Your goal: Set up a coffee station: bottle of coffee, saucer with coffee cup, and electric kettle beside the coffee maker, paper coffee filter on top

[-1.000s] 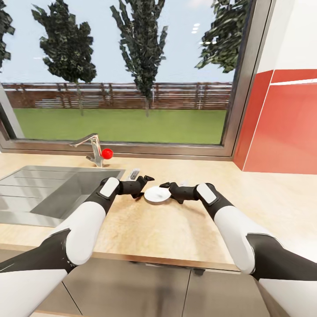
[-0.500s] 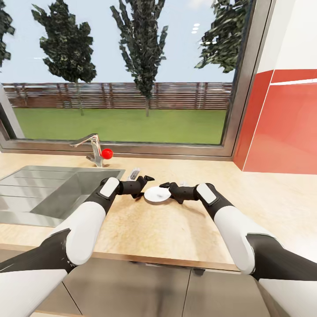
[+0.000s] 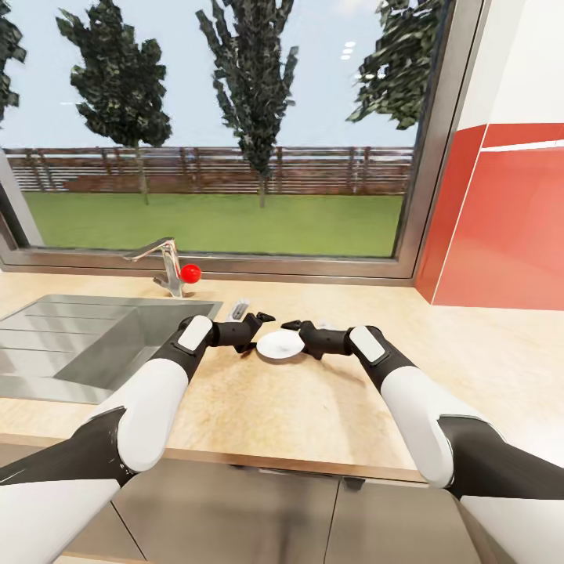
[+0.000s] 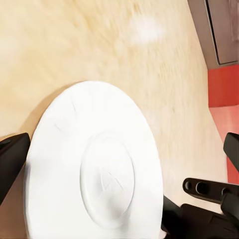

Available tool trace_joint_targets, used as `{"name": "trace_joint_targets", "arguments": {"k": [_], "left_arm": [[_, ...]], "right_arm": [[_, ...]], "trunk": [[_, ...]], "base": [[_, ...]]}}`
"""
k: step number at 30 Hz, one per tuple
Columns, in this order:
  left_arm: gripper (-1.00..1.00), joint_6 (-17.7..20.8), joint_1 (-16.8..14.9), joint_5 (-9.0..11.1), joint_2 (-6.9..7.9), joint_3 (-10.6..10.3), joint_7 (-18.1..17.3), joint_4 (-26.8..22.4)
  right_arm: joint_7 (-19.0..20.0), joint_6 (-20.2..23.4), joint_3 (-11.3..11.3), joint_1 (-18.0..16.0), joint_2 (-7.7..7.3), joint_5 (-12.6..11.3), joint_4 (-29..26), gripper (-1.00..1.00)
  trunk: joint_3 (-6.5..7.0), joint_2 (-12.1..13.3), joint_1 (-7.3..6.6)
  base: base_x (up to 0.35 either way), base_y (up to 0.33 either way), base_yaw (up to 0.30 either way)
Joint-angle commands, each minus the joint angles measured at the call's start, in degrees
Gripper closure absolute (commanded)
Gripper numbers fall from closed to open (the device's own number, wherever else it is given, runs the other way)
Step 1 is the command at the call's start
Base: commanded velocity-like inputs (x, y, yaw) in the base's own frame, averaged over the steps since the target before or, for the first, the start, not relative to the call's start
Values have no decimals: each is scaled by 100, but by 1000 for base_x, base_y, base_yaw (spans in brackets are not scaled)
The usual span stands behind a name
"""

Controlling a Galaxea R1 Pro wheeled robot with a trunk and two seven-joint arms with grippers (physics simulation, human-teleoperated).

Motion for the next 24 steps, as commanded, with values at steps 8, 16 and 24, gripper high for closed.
{"name": "trace_joint_targets", "arguments": {"k": [8, 16, 24], "left_arm": [[-100, 40, -2, -83, -6, 34, 1, 0], [-100, 40, -2, -83, -6, 42, -5, -2], [-100, 43, -2, -83, -6, 43, -8, -6]], "right_arm": [[53, 19, -33, -2, 4, 110, 1, -100], [192, 19, -32, -2, 4, 110, 1, -100], [265, 19, -33, -2, 4, 110, 1, -100]], "trunk": [[-8, -3, 0], [-8, -3, 0], [-8, -3, 0]], "base": [[0, 0, 0], [0, 0, 0], [0, 0, 0]]}}
